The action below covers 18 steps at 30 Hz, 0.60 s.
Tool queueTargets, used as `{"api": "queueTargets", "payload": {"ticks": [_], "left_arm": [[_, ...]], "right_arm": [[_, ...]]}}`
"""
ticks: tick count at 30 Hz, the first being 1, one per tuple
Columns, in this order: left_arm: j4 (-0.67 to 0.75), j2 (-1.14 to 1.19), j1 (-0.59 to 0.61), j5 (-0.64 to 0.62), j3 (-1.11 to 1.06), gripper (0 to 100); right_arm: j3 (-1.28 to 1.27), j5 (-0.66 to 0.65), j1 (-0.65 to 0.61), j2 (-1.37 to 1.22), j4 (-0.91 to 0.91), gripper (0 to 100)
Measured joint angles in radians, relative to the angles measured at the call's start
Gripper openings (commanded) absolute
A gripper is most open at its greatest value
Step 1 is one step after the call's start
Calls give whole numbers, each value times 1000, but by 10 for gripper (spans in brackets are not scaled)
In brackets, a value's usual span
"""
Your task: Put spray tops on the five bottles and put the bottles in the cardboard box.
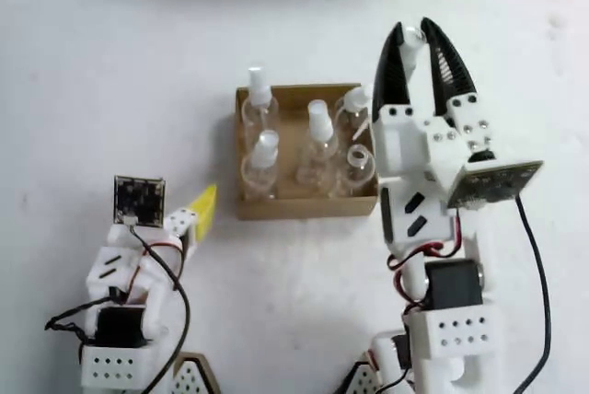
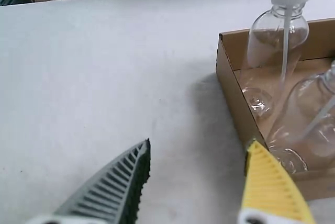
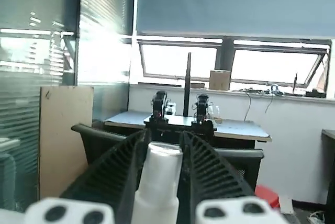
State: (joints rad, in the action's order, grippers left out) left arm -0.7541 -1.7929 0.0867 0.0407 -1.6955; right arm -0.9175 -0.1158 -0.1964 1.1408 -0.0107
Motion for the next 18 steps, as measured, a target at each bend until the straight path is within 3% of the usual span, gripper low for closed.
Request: {"api": "queueTargets", "payload": {"ticks": [4, 18], "left_arm": [[0, 0, 0, 0, 0, 267], [0, 0, 0, 0, 0, 267]], "right_arm": [[-38, -112, -14, -14, 5, 15], [-81, -120, -38, -25, 9, 15]]}}
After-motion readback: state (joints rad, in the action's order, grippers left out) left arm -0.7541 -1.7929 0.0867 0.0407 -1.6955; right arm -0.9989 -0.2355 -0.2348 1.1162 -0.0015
